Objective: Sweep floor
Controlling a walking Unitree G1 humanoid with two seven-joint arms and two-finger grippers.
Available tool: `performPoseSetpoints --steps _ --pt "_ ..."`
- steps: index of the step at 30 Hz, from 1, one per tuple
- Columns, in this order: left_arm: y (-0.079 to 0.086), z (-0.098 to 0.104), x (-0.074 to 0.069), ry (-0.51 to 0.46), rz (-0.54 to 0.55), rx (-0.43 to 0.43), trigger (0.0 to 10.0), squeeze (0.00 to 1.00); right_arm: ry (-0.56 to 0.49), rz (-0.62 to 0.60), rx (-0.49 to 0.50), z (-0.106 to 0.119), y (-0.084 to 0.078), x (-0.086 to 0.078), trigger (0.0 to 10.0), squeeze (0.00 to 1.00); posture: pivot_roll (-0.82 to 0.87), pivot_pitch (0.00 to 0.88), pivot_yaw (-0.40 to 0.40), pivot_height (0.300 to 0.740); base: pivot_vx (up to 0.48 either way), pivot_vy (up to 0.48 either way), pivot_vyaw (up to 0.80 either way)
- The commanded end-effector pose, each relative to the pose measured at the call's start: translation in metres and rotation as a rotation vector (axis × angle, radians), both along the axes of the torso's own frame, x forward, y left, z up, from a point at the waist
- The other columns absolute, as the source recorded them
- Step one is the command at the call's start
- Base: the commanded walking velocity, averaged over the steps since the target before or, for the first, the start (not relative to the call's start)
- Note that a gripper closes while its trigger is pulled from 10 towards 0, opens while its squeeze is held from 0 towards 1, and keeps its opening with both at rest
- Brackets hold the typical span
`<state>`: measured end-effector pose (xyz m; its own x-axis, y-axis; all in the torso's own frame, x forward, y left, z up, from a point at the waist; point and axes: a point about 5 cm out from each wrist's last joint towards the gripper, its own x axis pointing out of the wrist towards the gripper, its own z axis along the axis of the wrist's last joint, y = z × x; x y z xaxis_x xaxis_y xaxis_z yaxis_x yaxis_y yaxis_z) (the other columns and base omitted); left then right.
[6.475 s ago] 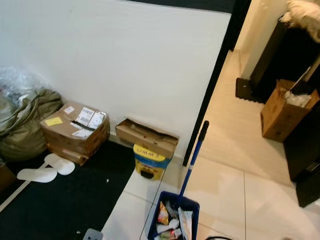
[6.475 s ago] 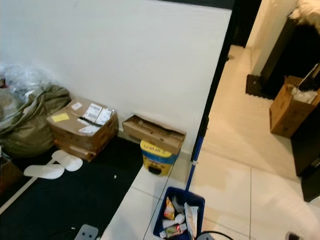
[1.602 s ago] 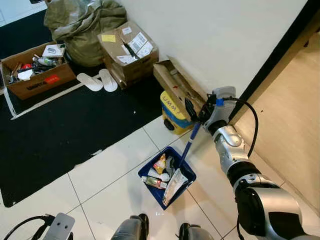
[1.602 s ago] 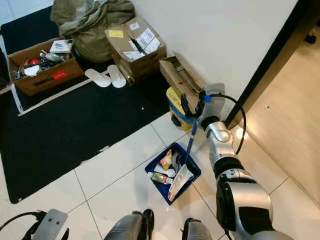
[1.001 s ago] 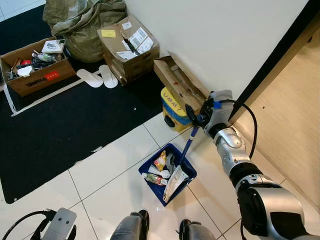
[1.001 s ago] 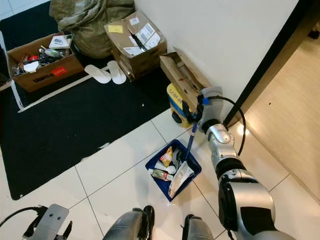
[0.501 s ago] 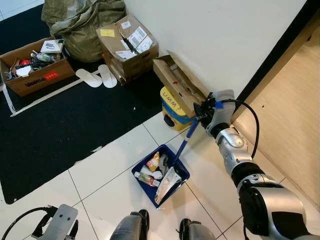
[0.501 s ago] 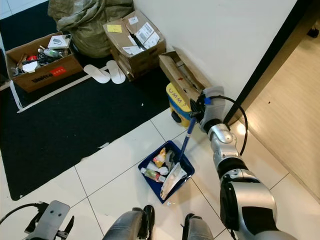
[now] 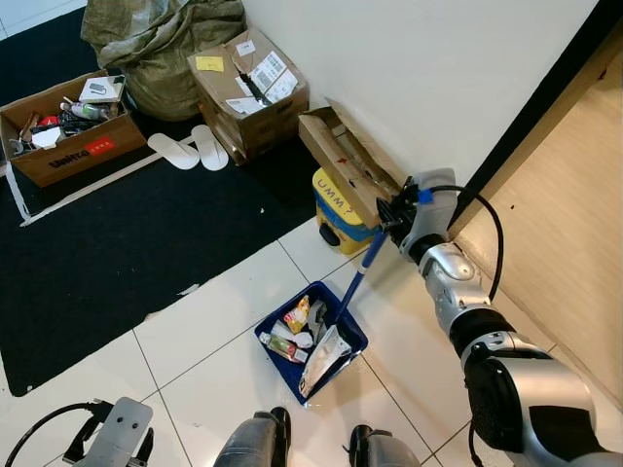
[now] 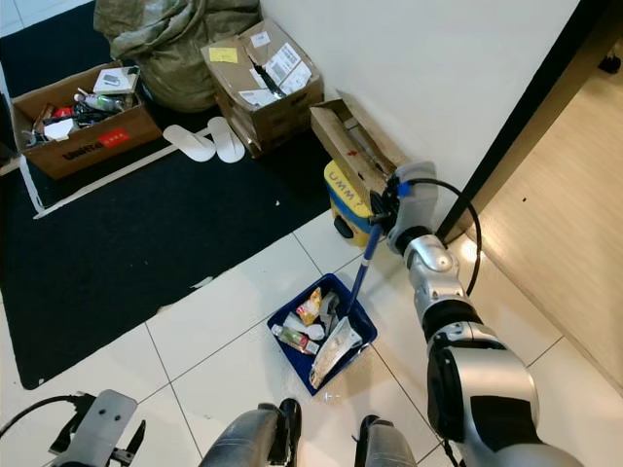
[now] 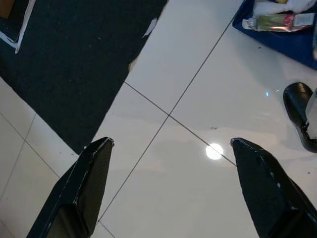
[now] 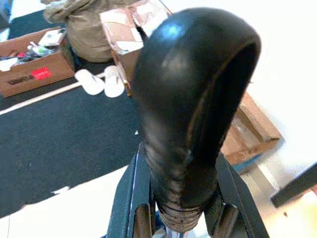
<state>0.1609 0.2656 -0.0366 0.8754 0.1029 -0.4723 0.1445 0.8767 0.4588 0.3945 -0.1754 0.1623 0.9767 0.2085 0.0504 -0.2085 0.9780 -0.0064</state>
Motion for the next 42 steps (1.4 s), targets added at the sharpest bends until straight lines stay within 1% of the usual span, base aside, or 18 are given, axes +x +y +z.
performPoseSetpoints --steps 1,7,10,12,13,14,16,18,21,22,23,25,26,28,32,33,40,42 --pt "-0.004 -0.012 -0.015 0.073 0.014 -0.011 10.0 0.00 0.077 -0.030 0.078 -0.014 -0.001 -0.003 0.0 0.00 0.19 0.359 0.045 0.740 0.000 0.000 0.00" --pt "-0.007 -0.014 -0.012 0.076 0.015 -0.016 10.0 0.00 0.088 -0.070 0.104 -0.015 -0.007 -0.003 0.0 0.00 0.18 0.344 0.035 0.740 0.000 0.000 0.00" --pt "-0.012 -0.016 -0.009 0.083 0.017 -0.024 10.0 0.00 0.121 -0.125 0.139 -0.020 -0.014 -0.004 0.0 0.00 0.17 0.325 0.026 0.740 0.000 0.000 0.00" --pt "-0.012 -0.016 -0.009 0.083 0.017 -0.024 10.0 0.00 0.121 -0.125 0.139 -0.020 -0.014 -0.004 0.0 0.00 0.17 0.325 0.026 0.740 0.000 0.000 0.00" --pt "-0.015 -0.018 -0.008 0.091 0.020 -0.028 10.0 0.00 0.137 -0.137 0.183 -0.022 -0.015 -0.005 0.0 0.00 0.16 0.302 0.017 0.740 0.000 0.000 0.00" --pt "-0.016 -0.019 -0.008 0.094 0.021 -0.029 10.0 0.00 0.140 -0.139 0.204 -0.023 -0.015 -0.005 0.0 0.00 0.16 0.302 0.017 0.740 0.000 0.000 0.00" --pt "-0.017 -0.020 -0.008 0.097 0.022 -0.030 10.0 0.00 0.143 -0.141 0.218 -0.023 -0.016 -0.005 0.0 0.00 0.16 0.302 0.017 0.740 0.000 0.000 0.00" --pt "-0.018 -0.022 -0.009 0.109 0.029 -0.032 10.0 0.00 0.143 -0.146 0.256 -0.022 -0.015 -0.005 0.0 0.00 0.15 0.279 0.008 0.740 0.000 0.000 0.00" --pt "-0.019 -0.024 -0.010 0.117 0.032 -0.032 10.0 0.00 0.139 -0.147 0.267 -0.020 -0.016 -0.004 0.0 0.00 0.15 0.277 0.006 0.740 0.000 0.000 0.00" --pt "-0.020 -0.025 -0.010 0.127 0.036 -0.032 10.0 0.00 0.138 -0.149 0.274 -0.020 -0.016 -0.004 0.0 0.00 0.14 0.262 0.000 0.740 0.000 0.000 0.00" --pt "-0.022 -0.027 -0.011 0.138 0.039 -0.035 10.0 0.00 0.131 -0.151 0.286 -0.018 -0.016 -0.003 0.0 0.00 0.14 0.246 -0.007 0.740 0.000 0.000 0.00" --pt "-0.024 -0.030 -0.011 0.151 0.046 -0.039 10.0 0.00 0.118 -0.153 0.305 -0.014 -0.015 -0.002 0.0 0.00 0.14 0.246 -0.007 0.740 0.000 0.000 0.00" --pt "-0.026 -0.031 -0.011 0.159 0.052 -0.041 10.0 0.00 0.110 -0.153 0.326 -0.012 -0.015 -0.001 0.0 0.00 0.13 0.223 -0.018 0.740 0.000 0.000 0.00" --pt "-0.026 -0.032 -0.011 0.165 0.056 -0.041 10.0 0.00 0.106 -0.153 0.339 -0.011 -0.015 -0.001 0.0 0.00 0.13 0.223 -0.018 0.740 0.000 0.000 0.00" --pt "-0.031 -0.036 -0.011 0.186 0.067 -0.047 10.0 0.00 0.076 -0.148 0.359 -0.003 -0.013 0.002 0.0 0.00 0.12 0.194 -0.029 0.740 0.000 0.000 0.00" --pt "-0.032 -0.037 -0.011 0.192 0.070 -0.049 10.0 0.00 0.072 -0.144 0.372 -0.001 -0.012 0.003 0.0 0.00 0.12 0.174 -0.036 0.740 0.000 0.000 0.00" --pt "-0.032 -0.040 -0.010 0.226 0.119 -0.077 10.0 0.00 0.042 -0.126 0.385 -0.002 -0.004 0.001 0.0 0.00 0.11 0.130 -0.051 0.740 0.000 0.000 0.00" --pt "-0.030 -0.044 -0.016 0.276 0.163 -0.099 10.0 0.00 0.036 -0.124 0.395 -0.007 -0.001 -0.002 0.0 0.00 0.10 0.095 -0.058 0.740 0.000 0.000 0.39"
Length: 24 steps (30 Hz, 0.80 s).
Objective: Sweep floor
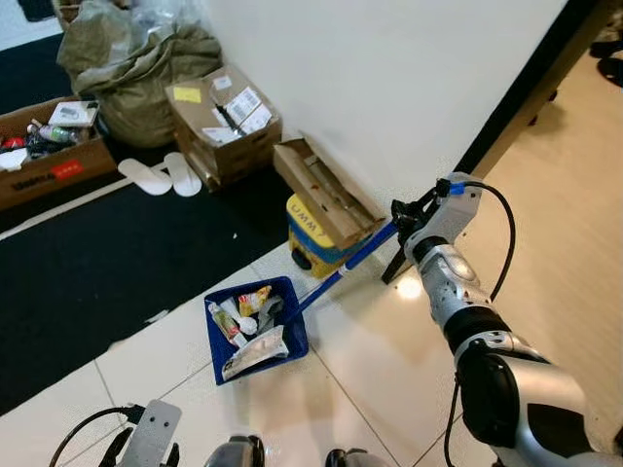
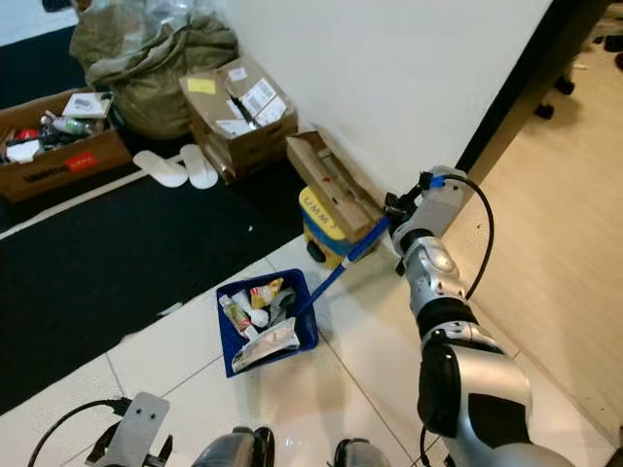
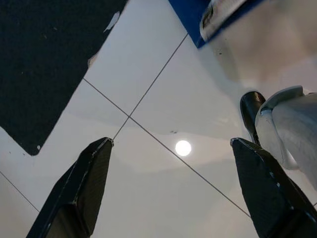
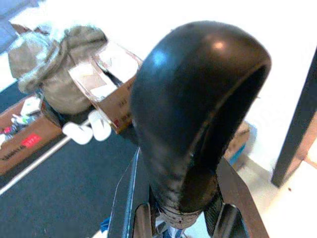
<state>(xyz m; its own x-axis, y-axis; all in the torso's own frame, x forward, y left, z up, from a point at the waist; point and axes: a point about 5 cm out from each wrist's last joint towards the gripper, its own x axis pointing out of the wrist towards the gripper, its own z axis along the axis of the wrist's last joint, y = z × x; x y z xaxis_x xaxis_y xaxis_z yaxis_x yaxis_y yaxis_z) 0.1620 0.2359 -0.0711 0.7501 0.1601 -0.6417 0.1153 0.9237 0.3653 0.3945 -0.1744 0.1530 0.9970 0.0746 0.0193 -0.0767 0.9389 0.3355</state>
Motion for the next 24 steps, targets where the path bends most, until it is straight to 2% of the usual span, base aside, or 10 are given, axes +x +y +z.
performPoseSetpoints --steps 1,2,4,6,7,8,9,12,18,24 --pt "0.000 -0.010 -0.017 0.080 0.040 -0.024 10.0 0.00 -0.045 -0.011 0.051 0.002 -0.002 -0.002 0.0 0.00 0.10 0.095 -0.058 0.740 0.000 0.000 0.79" --pt "0.001 -0.012 -0.022 0.108 0.062 -0.032 10.0 0.00 -0.044 -0.011 0.056 -0.001 0.000 -0.003 0.0 0.00 0.10 0.085 -0.058 0.740 0.000 0.000 0.79" --pt "0.001 -0.012 -0.022 0.108 0.062 -0.032 10.0 0.00 -0.044 -0.011 0.056 -0.001 0.000 -0.003 0.0 0.00 0.10 0.085 -0.058 0.740 0.000 0.000 0.79" --pt "0.003 -0.019 -0.037 0.181 0.100 -0.051 10.0 0.00 -0.045 -0.011 0.064 -0.005 0.003 -0.005 0.0 0.00 0.09 0.050 -0.053 0.740 0.000 0.000 0.79" --pt "0.003 -0.019 -0.037 0.181 0.100 -0.051 10.0 0.00 -0.045 -0.011 0.064 -0.005 0.003 -0.005 0.0 0.00 0.09 0.050 -0.053 0.740 0.000 0.000 0.79" --pt "0.006 -0.024 -0.050 0.240 0.127 -0.060 10.0 0.00 -0.047 -0.009 0.070 -0.007 0.005 -0.006 0.0 0.00 0.09 0.036 -0.050 0.740 0.000 0.000 0.79" --pt "0.007 -0.025 -0.054 0.259 0.138 -0.063 10.0 0.00 -0.049 -0.009 0.072 -0.007 0.006 -0.006 0.0 0.00 0.09 0.036 -0.050 0.740 0.000 0.000 0.79" --pt "0.008 -0.027 -0.057 0.277 0.150 -0.071 10.0 0.00 -0.050 -0.010 0.077 -0.007 0.007 -0.006 0.0 0.00 0.09 0.027 -0.050 0.740 0.000 0.000 0.79" --pt "0.006 -0.026 -0.050 0.274 0.150 -0.091 10.0 0.00 -0.049 -0.004 0.084 -0.008 0.013 -0.007 0.0 0.00 0.09 0.002 -0.050 0.740 0.000 0.000 0.79" --pt "-0.002 -0.025 -0.039 0.265 0.127 -0.124 10.0 0.00 -0.031 0.031 0.091 -0.017 0.027 -0.010 0.0 0.00 0.08 0.000 -0.054 0.740 0.000 0.000 0.79"
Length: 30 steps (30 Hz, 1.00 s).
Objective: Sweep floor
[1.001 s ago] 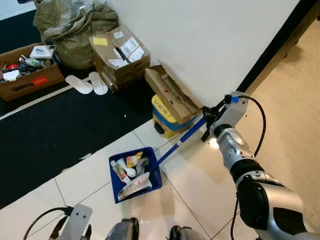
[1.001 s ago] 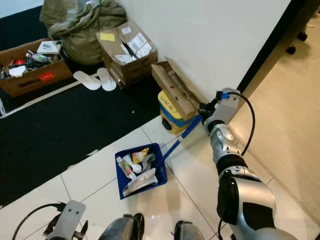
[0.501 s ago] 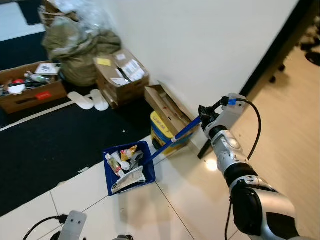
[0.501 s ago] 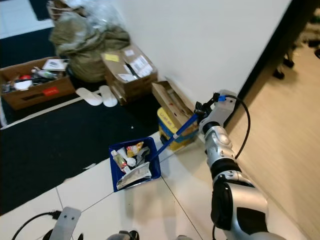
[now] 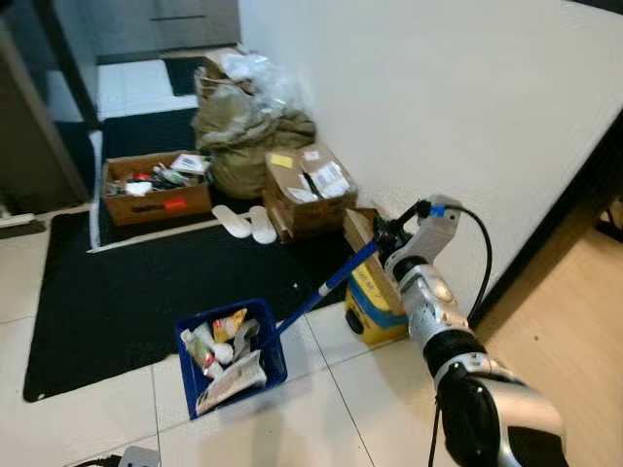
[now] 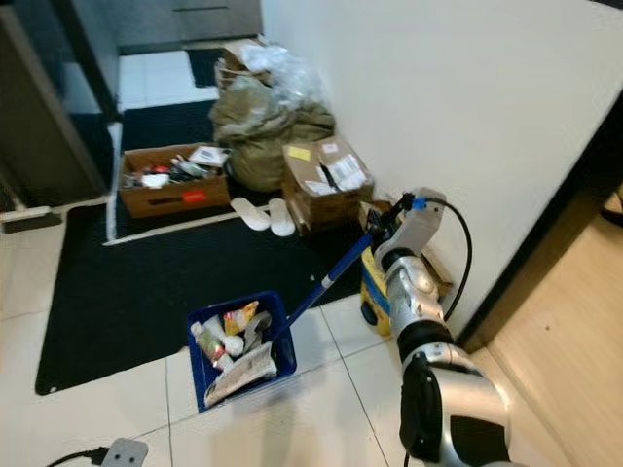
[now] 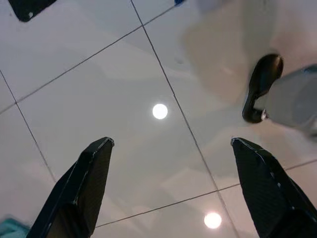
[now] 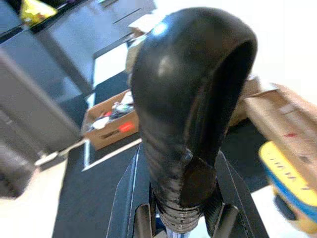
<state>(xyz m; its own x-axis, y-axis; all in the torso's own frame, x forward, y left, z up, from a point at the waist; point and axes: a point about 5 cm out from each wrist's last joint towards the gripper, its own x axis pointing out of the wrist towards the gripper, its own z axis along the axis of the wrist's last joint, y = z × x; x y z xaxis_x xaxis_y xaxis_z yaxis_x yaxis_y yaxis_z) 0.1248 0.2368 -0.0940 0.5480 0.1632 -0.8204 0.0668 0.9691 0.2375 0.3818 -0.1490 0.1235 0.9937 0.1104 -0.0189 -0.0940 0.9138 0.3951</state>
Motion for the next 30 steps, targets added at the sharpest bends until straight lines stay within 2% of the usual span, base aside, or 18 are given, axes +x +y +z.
performPoseSetpoints --steps 1,4,5,6,7,8,12,17,19,27,30 --pt "-0.004 -0.002 -0.001 0.018 -0.005 -0.019 10.0 0.00 -0.067 -0.003 0.043 0.010 0.004 0.001 0.0 0.00 0.08 0.000 -0.054 0.740 0.000 0.000 0.00" --pt "-0.005 -0.002 0.000 0.018 -0.007 -0.023 10.0 0.00 -0.062 0.000 0.051 0.009 0.006 0.001 0.0 0.00 0.08 0.000 -0.054 0.740 0.000 0.000 0.00" --pt "-0.007 -0.002 0.000 0.020 -0.011 -0.027 10.0 0.00 -0.049 0.006 0.035 0.006 0.007 0.000 1.3 0.00 0.07 0.000 -0.056 0.740 0.266 0.000 0.00" --pt "-0.008 -0.002 0.000 0.022 -0.015 -0.030 10.0 0.00 -0.041 0.011 0.022 0.005 0.008 0.000 4.6 0.00 0.07 0.000 -0.056 0.740 0.289 0.000 0.00" --pt "-0.009 -0.003 -0.001 0.029 -0.020 -0.034 10.0 0.00 -0.040 0.029 0.007 0.002 0.010 -0.002 3.9 0.00 0.07 0.000 -0.056 0.740 0.352 0.000 0.00" --pt "-0.010 -0.004 -0.002 0.033 -0.022 -0.035 10.0 0.00 -0.045 0.038 0.000 0.002 0.012 -0.002 10.0 0.00 0.07 0.000 -0.058 0.740 0.360 0.000 0.00" --pt "-0.010 -0.004 -0.003 0.037 -0.023 -0.035 10.0 0.00 -0.048 0.043 -0.005 0.002 0.013 -0.003 10.0 0.00 0.07 0.000 -0.058 0.740 0.360 0.000 0.00" --pt "-0.012 -0.005 -0.004 0.049 -0.026 -0.042 10.0 0.00 -0.047 0.096 -0.047 -0.001 0.025 -0.005 10.0 0.00 0.07 0.000 -0.064 0.740 0.375 0.000 0.00" --pt "-0.012 -0.005 -0.004 0.049 -0.026 -0.042 10.0 0.00 -0.047 0.096 -0.047 -0.001 0.025 -0.005 10.0 0.00 0.07 0.000 -0.064 0.740 0.386 0.000 0.00" --pt "-0.014 -0.005 -0.001 0.043 -0.030 -0.045 10.0 0.00 -0.043 0.127 -0.044 -0.005 0.034 -0.008 10.0 0.00 0.07 0.000 -0.066 0.740 0.390 0.000 0.64" --pt "-0.015 -0.005 -0.002 0.044 -0.033 -0.046 10.0 0.00 -0.047 0.129 -0.026 -0.005 0.036 -0.009 10.0 0.00 0.07 0.000 -0.064 0.740 0.399 0.000 0.00"
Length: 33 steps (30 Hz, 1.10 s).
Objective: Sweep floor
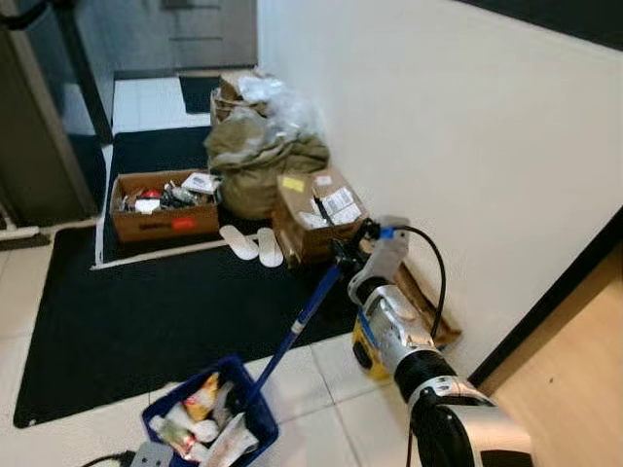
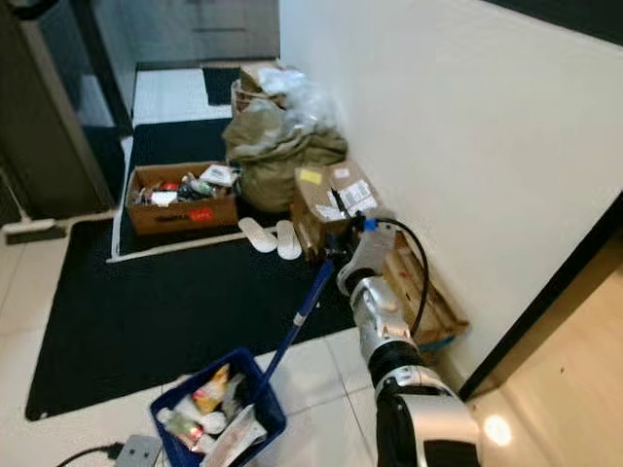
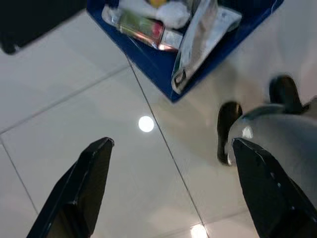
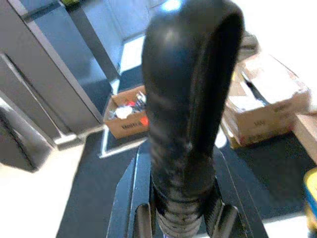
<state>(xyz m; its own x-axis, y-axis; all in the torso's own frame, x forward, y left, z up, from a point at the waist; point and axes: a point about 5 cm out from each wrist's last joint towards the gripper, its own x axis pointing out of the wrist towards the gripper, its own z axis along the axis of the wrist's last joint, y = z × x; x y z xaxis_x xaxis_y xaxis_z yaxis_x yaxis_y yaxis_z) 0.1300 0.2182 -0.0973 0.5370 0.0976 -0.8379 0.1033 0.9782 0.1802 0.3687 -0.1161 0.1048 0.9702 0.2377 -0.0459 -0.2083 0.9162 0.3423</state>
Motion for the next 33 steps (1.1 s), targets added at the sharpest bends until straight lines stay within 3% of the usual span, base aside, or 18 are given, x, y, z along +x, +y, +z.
performPoseSetpoints --steps 1,9,13,33 --pt "0.004 -0.002 -0.007 0.026 -0.001 0.011 10.0 0.00 -0.061 0.000 0.038 0.014 0.003 0.004 10.0 0.00 0.07 0.000 -0.064 0.740 0.394 0.000 0.00" --pt "0.003 -0.002 -0.009 0.032 -0.006 0.010 10.0 0.00 -0.071 0.009 0.040 0.015 0.005 0.004 10.0 0.00 0.07 0.000 -0.066 0.740 0.398 0.000 0.00" --pt "0.003 -0.002 -0.008 0.031 -0.008 0.011 10.0 0.00 -0.082 0.023 0.032 0.016 0.007 0.003 10.0 0.00 0.08 0.000 -0.067 0.740 0.401 0.000 0.80" --pt "0.001 -0.002 -0.006 0.027 -0.008 0.009 10.0 0.00 -0.097 0.060 0.088 0.025 0.018 0.006 10.0 0.00 0.09 0.000 -0.077 0.740 0.407 0.000 0.00"
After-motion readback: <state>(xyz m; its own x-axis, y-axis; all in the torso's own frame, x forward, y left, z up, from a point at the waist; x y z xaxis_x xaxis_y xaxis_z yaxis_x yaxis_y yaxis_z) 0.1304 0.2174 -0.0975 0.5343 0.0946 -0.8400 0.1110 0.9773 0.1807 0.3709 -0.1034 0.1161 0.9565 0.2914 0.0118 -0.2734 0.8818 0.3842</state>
